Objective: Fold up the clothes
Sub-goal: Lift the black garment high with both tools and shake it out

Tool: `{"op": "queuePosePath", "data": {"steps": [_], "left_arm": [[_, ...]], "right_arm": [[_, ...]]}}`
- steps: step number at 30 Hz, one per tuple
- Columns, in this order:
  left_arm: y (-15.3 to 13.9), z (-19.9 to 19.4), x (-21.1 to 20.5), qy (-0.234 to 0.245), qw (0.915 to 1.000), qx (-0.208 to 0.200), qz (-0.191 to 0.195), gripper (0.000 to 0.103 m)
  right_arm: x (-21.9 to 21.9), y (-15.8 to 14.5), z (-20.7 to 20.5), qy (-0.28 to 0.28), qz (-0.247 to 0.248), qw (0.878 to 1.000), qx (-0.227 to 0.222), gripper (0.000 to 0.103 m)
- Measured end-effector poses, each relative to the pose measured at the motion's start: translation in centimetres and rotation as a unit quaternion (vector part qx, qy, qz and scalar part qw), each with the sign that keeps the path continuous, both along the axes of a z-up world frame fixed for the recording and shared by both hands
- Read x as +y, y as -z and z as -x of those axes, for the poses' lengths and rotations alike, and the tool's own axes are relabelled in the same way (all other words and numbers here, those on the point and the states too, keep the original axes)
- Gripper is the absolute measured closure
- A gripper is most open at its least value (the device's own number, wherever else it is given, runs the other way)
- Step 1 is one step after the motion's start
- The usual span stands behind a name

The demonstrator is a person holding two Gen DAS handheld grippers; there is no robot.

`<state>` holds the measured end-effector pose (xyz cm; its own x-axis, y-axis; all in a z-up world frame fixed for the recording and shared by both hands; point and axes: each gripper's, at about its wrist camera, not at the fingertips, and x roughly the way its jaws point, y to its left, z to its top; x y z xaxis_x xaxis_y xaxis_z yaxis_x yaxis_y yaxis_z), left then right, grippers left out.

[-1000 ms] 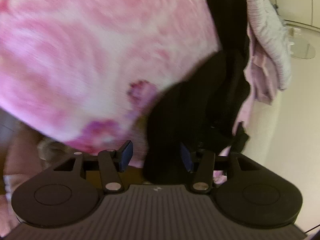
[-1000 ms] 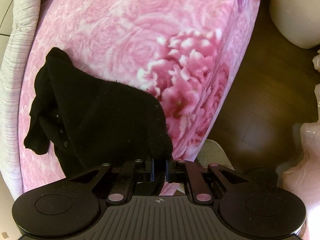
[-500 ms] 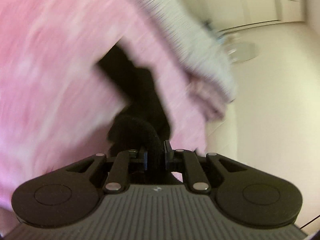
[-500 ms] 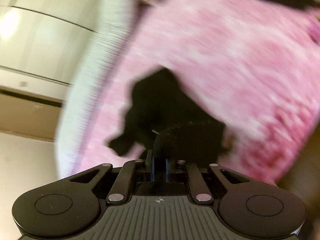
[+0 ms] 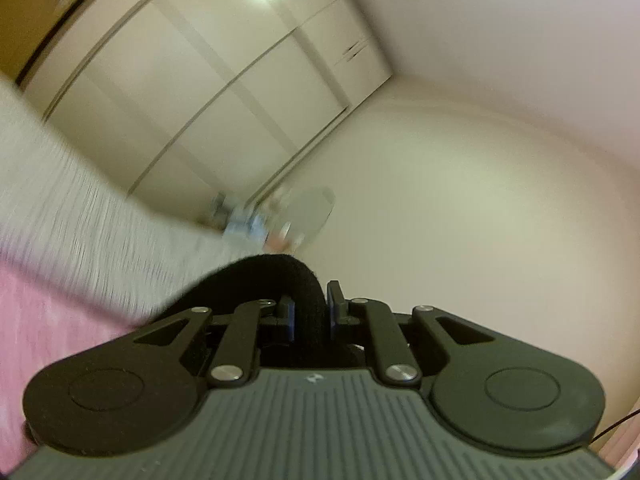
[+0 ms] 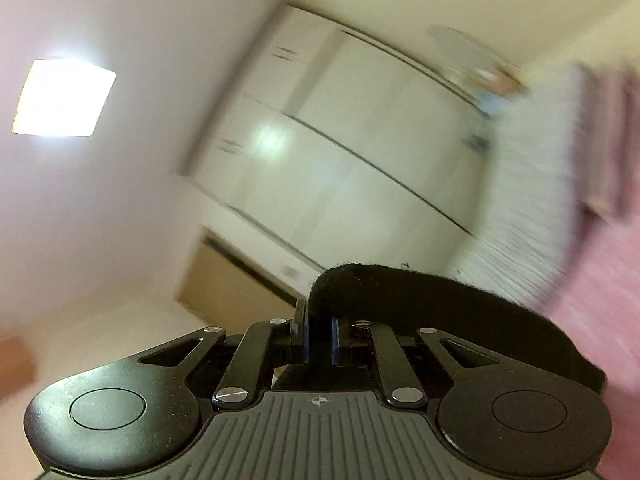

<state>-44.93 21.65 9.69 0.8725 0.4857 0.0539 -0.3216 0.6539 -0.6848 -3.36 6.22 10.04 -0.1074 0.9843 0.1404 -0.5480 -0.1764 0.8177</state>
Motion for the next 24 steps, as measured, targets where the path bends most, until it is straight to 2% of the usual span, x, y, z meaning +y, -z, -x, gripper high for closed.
{"op": "queuePosePath", "data": {"steps": [4, 7, 11, 12, 15, 18, 21, 23, 24], "left_arm": [[-4.5, 2.7, -0.6, -0.016, 0.9988, -0.029, -0.036, 0.092], [-6.8, 4.1, -0.8, -0.032, 0.9972, -0.032, -0.06, 0.092], [-8.5, 4.8, 0.9, -0.053, 0.997, -0.02, -0.053, 0.092], [-8.4, 4.8, 1.7, -0.06, 0.9972, -0.01, -0.043, 0.092], [-6.6, 3.8, 5.5, -0.074, 0.9968, 0.027, 0.011, 0.092], [-3.6, 2.7, 10.3, -0.08, 0.9926, 0.061, 0.067, 0.092], [-2.6, 1.4, 14.2, -0.087, 0.9904, 0.076, 0.076, 0.093], [-2.3, 0.7, 16.5, -0.093, 0.989, 0.085, 0.077, 0.093], [-3.2, 0.6, 17.0, -0.099, 0.9894, 0.085, 0.065, 0.093]], "right_arm": [[1.0, -4.5, 2.0, -0.017, -0.05, 0.998, -0.031, 0.095], [2.3, -7.1, 3.5, -0.026, -0.072, 0.996, -0.048, 0.095], [4.9, -9.4, 4.8, -0.033, -0.073, 0.995, -0.064, 0.095], [6.0, -9.7, 5.0, -0.034, -0.062, 0.995, -0.065, 0.095], [10.6, -9.3, 4.9, -0.043, 0.012, 0.998, -0.044, 0.095], [16.3, -7.0, 4.2, -0.053, 0.101, 0.993, -0.021, 0.095], [21.3, -5.0, 3.5, -0.049, 0.137, 0.989, -0.032, 0.095], [23.8, -4.9, 3.3, -0.048, 0.138, 0.989, -0.027, 0.095], [24.9, -4.9, 3.1, -0.048, 0.135, 0.989, -0.025, 0.095]]}}
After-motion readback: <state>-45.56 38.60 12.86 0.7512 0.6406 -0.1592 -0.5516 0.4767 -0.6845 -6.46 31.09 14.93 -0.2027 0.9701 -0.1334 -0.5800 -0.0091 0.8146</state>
